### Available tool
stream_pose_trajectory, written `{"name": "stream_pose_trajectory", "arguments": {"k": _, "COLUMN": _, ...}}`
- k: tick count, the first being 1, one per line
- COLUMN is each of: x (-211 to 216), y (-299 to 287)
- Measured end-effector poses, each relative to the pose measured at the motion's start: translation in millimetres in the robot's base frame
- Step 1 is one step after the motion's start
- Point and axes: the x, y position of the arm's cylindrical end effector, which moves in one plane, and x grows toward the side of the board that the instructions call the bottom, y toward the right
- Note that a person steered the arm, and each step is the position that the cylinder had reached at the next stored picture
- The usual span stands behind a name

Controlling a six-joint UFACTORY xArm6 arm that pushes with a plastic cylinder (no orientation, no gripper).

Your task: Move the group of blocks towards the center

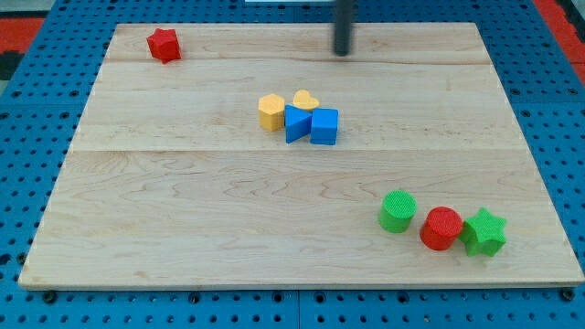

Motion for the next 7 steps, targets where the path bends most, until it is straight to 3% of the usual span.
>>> {"name": "stream_pose_trajectory", "arguments": {"k": 1, "x": 1.7, "y": 76.6}}
{"name": "stream_pose_trajectory", "arguments": {"k": 2, "x": 37.3, "y": 127.2}}
{"name": "stream_pose_trajectory", "arguments": {"k": 4, "x": 167.0, "y": 146.0}}
{"name": "stream_pose_trajectory", "arguments": {"k": 7, "x": 255.3, "y": 135.2}}
